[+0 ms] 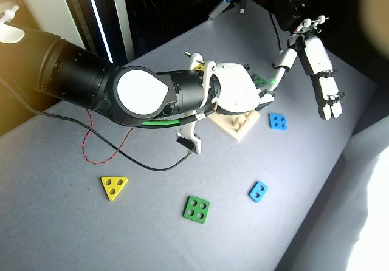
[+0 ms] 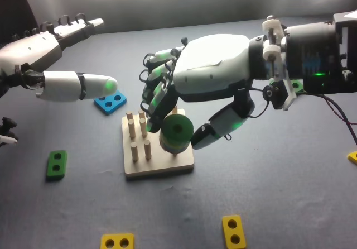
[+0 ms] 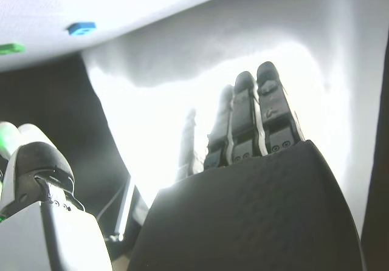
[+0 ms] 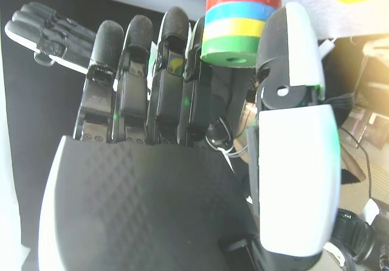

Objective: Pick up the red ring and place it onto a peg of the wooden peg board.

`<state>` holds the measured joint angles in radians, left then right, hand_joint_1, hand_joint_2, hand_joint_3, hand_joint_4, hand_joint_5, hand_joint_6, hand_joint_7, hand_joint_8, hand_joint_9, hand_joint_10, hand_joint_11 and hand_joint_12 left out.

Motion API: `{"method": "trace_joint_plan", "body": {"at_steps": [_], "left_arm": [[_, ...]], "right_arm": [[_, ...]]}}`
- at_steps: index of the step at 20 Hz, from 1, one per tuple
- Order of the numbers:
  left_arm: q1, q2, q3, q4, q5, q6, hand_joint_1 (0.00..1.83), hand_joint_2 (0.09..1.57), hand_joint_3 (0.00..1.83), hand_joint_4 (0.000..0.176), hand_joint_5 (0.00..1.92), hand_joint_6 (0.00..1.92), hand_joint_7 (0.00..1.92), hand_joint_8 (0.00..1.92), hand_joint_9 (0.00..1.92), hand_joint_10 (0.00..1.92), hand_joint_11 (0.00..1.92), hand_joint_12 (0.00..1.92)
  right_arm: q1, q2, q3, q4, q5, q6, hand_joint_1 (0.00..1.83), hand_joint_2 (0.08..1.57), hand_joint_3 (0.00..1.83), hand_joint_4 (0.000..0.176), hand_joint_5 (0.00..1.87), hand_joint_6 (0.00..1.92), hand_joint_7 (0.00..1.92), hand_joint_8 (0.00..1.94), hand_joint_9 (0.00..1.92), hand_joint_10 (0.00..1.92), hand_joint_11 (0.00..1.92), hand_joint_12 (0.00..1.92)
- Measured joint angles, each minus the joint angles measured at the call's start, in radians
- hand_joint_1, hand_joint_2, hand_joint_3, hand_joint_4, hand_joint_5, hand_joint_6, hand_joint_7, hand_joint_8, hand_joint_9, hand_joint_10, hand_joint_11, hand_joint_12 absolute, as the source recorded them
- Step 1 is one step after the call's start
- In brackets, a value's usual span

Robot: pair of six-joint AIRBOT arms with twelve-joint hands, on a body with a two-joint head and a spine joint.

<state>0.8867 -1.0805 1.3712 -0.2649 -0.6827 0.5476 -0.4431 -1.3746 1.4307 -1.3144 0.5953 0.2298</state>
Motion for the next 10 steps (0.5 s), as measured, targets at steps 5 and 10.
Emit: {"method": "trace_joint_plan", "body": {"at_steps": [5,10], "left_arm": [[-0.006,0.000,0.000,0.005,0.002,0.000,0.37,0.94,0.00,0.154,0.05,0.00,0.00,0.00,0.00,0.00,0.00,0.00],[-0.008,0.000,0.000,0.010,0.004,0.000,0.36,0.93,0.00,0.143,0.05,0.00,0.01,0.00,0.00,0.00,0.00,0.00]], "right_arm": [[0.000,-0.005,-0.002,-0.007,-0.002,0.006,1.13,1.11,0.00,0.000,0.98,1.01,0.72,0.00,0.26,0.55,0.00,1.44],[-0.002,-0.006,-0.002,-0.019,-0.020,0.006,1.13,1.11,0.00,0.000,0.99,1.00,0.72,0.00,0.26,0.54,0.00,1.31]]}}
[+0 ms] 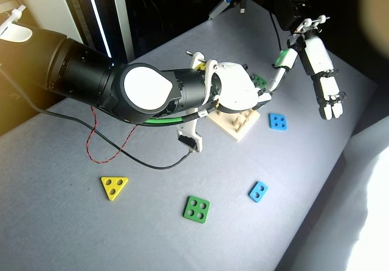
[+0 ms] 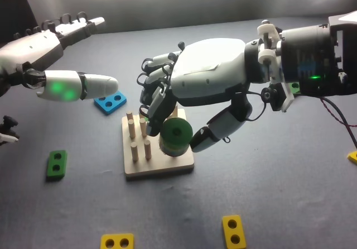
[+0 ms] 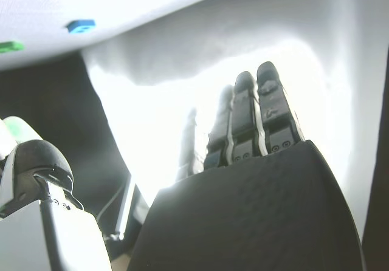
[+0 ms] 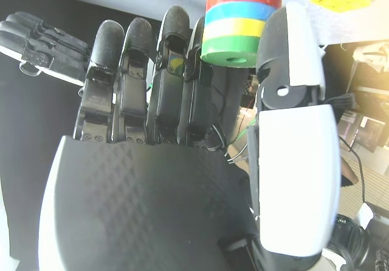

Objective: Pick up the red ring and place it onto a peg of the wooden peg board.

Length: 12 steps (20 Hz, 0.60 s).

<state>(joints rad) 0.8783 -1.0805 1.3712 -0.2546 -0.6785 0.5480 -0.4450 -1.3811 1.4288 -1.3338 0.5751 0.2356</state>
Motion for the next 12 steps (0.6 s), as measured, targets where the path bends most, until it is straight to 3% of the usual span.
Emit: {"method": "trace_joint_plan", "body": {"at_steps": [4,7,11,12], "left_arm": [[-0.004,0.000,0.000,0.003,-0.001,0.000,0.37,0.94,0.00,0.158,0.05,0.00,0.00,0.00,0.00,0.00,0.00,0.00],[-0.004,0.000,0.002,0.003,0.000,0.000,0.36,0.93,0.00,0.155,0.04,0.00,0.00,0.00,0.00,0.00,0.00,0.00],[-0.004,0.000,0.002,0.003,0.001,0.000,0.37,0.94,0.00,0.155,0.04,0.00,0.00,0.00,0.00,0.00,0.00,0.00],[-0.004,0.000,0.002,0.003,0.001,0.000,0.37,0.93,0.00,0.166,0.04,0.00,0.00,0.00,0.00,0.00,0.00,0.00]], "right_arm": [[-0.006,-0.008,0.006,-0.009,-0.011,0.000,1.14,1.11,0.00,0.000,0.98,1.00,0.72,0.00,0.26,0.55,0.00,1.40],[-0.007,-0.011,0.010,-0.010,-0.019,0.000,1.12,1.12,0.00,0.000,0.96,1.04,0.71,0.00,0.23,0.57,0.00,1.34],[-0.010,-0.020,0.020,-0.011,-0.027,0.000,1.11,1.12,0.00,0.000,0.96,1.04,0.71,0.00,0.19,0.68,0.00,1.40],[-0.010,-0.021,0.020,-0.010,-0.026,0.000,1.10,1.13,0.00,0.000,0.95,1.07,0.70,0.00,0.17,0.70,0.00,1.43]]}}
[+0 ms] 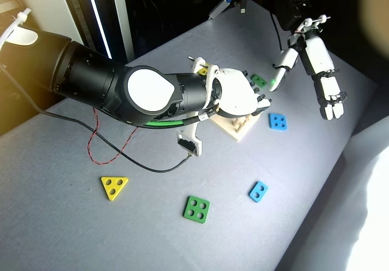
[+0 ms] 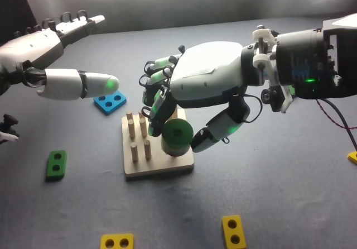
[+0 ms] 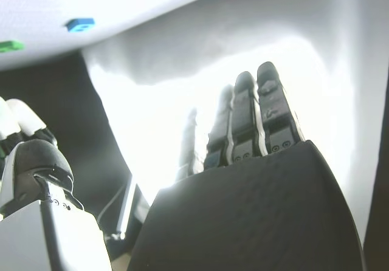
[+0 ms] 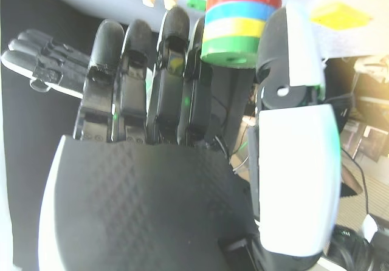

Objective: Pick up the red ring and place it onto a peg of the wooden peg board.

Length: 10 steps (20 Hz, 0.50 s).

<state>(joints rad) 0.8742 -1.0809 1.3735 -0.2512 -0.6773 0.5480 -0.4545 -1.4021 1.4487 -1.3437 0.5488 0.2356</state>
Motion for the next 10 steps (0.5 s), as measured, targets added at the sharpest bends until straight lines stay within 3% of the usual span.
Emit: {"method": "trace_joint_plan", "body": {"at_steps": [4,10], "left_arm": [[-0.001,0.000,0.000,0.000,0.000,0.000,0.38,0.95,0.00,0.176,0.05,0.00,0.00,0.00,0.00,0.00,0.00,0.00],[-0.003,0.000,0.000,0.000,0.004,0.000,0.37,0.94,0.00,0.176,0.04,0.00,0.00,0.00,0.00,0.00,0.00,0.00]], "right_arm": [[-0.006,-0.006,0.000,0.000,-0.001,0.001,1.12,1.12,0.00,0.000,0.96,1.04,0.71,0.01,0.16,0.78,0.00,1.59],[-0.008,-0.009,0.002,0.005,0.000,0.001,1.12,1.13,0.00,0.000,0.95,1.06,0.70,0.01,0.14,0.88,0.00,1.60]]}}
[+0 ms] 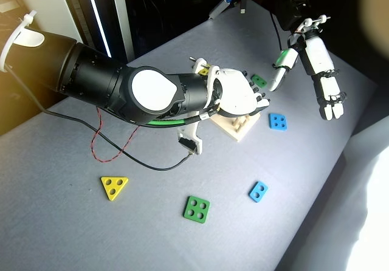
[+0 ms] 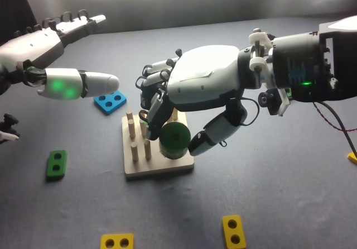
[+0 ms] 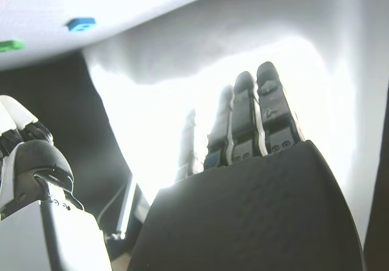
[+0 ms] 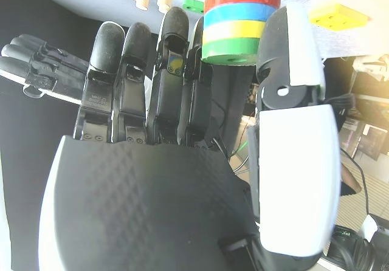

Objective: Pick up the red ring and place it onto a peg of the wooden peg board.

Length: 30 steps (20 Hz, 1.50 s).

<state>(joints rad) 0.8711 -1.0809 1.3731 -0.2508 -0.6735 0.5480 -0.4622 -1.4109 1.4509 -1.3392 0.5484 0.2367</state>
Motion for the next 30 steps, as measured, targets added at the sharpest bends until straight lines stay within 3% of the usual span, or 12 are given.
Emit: {"method": "trace_joint_plan", "body": {"at_steps": [4,6,9,13,20,21,22,23,25,27,28,30], "left_arm": [[-0.001,0.000,0.000,0.000,0.000,0.000,0.38,0.94,0.00,0.172,0.05,0.00,0.01,0.00,0.00,0.00,0.00,0.00],[-0.001,0.000,0.000,0.000,0.000,0.000,0.38,0.93,0.00,0.163,0.05,0.00,0.01,0.00,0.00,0.00,0.00,0.00],[-0.006,0.000,0.000,0.001,0.000,0.000,0.38,0.94,0.00,0.160,0.05,0.00,0.00,0.00,0.00,0.00,0.00,0.00],[-0.007,0.000,0.000,0.001,0.000,0.000,0.38,0.94,0.00,0.175,0.04,0.00,0.00,0.00,0.00,0.00,0.00,0.00],[-0.007,0.000,0.000,0.003,0.000,0.000,0.37,0.94,0.00,0.176,0.03,0.00,0.00,0.00,0.00,0.00,0.00,0.00],[-0.007,0.000,0.000,0.003,0.000,0.000,0.37,0.95,0.00,0.175,0.03,0.00,0.00,0.00,0.00,0.00,0.00,0.00],[-0.007,0.000,0.000,0.003,0.000,0.000,0.37,0.95,0.00,0.176,0.03,0.00,0.00,0.00,0.00,0.00,0.00,0.00],[-0.007,0.000,0.000,0.003,0.000,0.000,0.37,0.95,0.00,0.170,0.03,0.00,0.00,0.00,0.00,0.00,0.00,0.00],[-0.007,0.000,0.000,0.003,0.000,0.000,0.37,0.95,0.00,0.169,0.03,0.00,0.00,0.00,0.00,0.00,0.00,0.00],[-0.007,0.000,0.000,0.003,0.000,0.000,0.37,0.95,0.00,0.175,0.03,0.00,0.00,0.00,0.00,0.00,0.00,0.00],[-0.007,0.000,0.000,0.003,0.000,0.000,0.36,0.94,0.00,0.176,0.04,0.00,0.00,0.00,0.00,0.00,0.00,0.00],[-0.007,0.000,0.000,0.002,0.000,0.000,0.37,0.93,0.00,0.176,0.04,0.00,0.00,0.00,0.00,0.00,0.00,0.00]], "right_arm": [[-0.003,-0.002,0.010,0.003,-0.001,0.002,1.11,1.13,0.00,0.000,0.94,1.07,0.70,0.00,0.13,0.82,0.00,1.48],[-0.003,-0.005,0.014,0.005,-0.004,0.003,1.10,1.14,0.00,0.000,0.93,1.09,0.70,0.00,0.17,0.75,0.00,1.16],[-0.004,-0.012,0.021,0.000,-0.016,0.003,1.09,1.15,0.00,0.000,0.91,1.11,0.69,0.01,0.18,0.75,0.00,1.31],[-0.011,-0.015,0.025,-0.015,-0.030,0.006,1.07,1.16,0.00,0.000,0.90,1.14,0.68,0.01,0.18,0.72,0.00,1.03],[-0.011,-0.017,0.025,-0.013,-0.031,0.010,1.09,1.15,0.00,0.000,0.92,1.10,0.69,0.01,0.20,0.68,0.00,1.17],[-0.011,-0.017,0.025,-0.013,-0.031,0.010,1.04,1.15,0.00,0.038,0.90,1.12,0.68,0.01,0.21,0.69,0.00,1.20],[-0.011,-0.017,0.025,-0.013,-0.031,0.010,0.99,1.16,0.00,0.128,0.87,1.15,0.67,0.00,0.21,0.72,0.00,1.26],[-0.011,-0.017,0.025,-0.014,-0.031,0.011,0.87,1.05,0.00,0.029,0.64,0.78,0.64,0.00,0.19,0.75,0.00,1.30],[-0.011,-0.017,0.025,-0.034,-0.036,0.025,0.85,1.03,0.00,0.008,0.63,0.61,0.63,0.00,0.19,0.76,0.00,1.30],[-0.011,-0.019,0.027,-0.046,-0.037,0.032,0.82,0.94,0.00,0.014,0.50,0.44,0.58,0.00,0.14,0.79,0.00,1.26],[-0.011,-0.019,0.027,-0.047,-0.037,0.035,0.77,0.84,0.00,0.041,0.42,0.26,0.53,0.00,0.12,0.79,0.00,1.35],[-0.011,-0.019,0.027,-0.050,-0.038,0.037,0.69,0.82,0.00,0.053,0.40,0.09,0.49,0.00,0.11,0.76,0.00,1.30]]}}
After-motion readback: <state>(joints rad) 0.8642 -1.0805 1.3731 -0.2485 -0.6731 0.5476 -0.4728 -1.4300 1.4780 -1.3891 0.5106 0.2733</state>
